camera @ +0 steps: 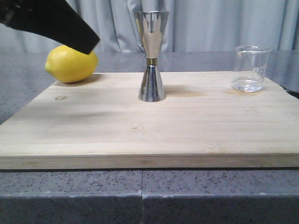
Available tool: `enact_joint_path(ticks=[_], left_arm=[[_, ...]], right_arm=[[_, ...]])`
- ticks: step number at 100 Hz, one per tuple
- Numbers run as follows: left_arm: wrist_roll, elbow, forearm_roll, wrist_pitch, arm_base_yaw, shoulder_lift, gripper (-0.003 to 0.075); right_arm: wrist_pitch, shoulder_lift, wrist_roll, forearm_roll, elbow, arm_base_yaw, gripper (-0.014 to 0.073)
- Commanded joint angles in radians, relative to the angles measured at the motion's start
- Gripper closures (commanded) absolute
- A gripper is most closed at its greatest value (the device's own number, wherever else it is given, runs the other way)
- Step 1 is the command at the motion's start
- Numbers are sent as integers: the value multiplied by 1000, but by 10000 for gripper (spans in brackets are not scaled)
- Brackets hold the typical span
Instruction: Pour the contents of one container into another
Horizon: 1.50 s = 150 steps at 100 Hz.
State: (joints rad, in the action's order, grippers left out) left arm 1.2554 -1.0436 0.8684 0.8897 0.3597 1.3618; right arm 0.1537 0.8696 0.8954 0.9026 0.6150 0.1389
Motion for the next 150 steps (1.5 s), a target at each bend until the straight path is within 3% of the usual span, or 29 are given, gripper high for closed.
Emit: enact_joint_path(ticks=[1,19,39,65,79,95,127,150], left_arm=[[-210,-31,-118,-60,-5,-114,253],[-664,-31,-435,-110,-5,-262,254],[-1061,-31,-766,-93,-5,-400,257],[-1440,37,-1059,-77,-5,-553,257],[-1482,108,-1129,-58,-5,-620,257],[-1482,143,-1157,-27,-5,-652,257],[-1489,160,-1187,14,-5,-652,257],[-1507,160,-1187,6,-5,-652,257]], right_arm=[[-65,-16,8,-11,56,35,-24],[-286,-16,8,-11,108,166,-24],[-563,-16,-43,-30,160,295,-20],[-860,-16,-321,-367,263,310,-21],[-1070,-16,-506,-544,344,310,-21],[-1212,-21,-638,-610,414,310,-21],[-1197,-160,-651,-581,417,200,-21],[-1158,-286,-617,-652,331,187,-21]])
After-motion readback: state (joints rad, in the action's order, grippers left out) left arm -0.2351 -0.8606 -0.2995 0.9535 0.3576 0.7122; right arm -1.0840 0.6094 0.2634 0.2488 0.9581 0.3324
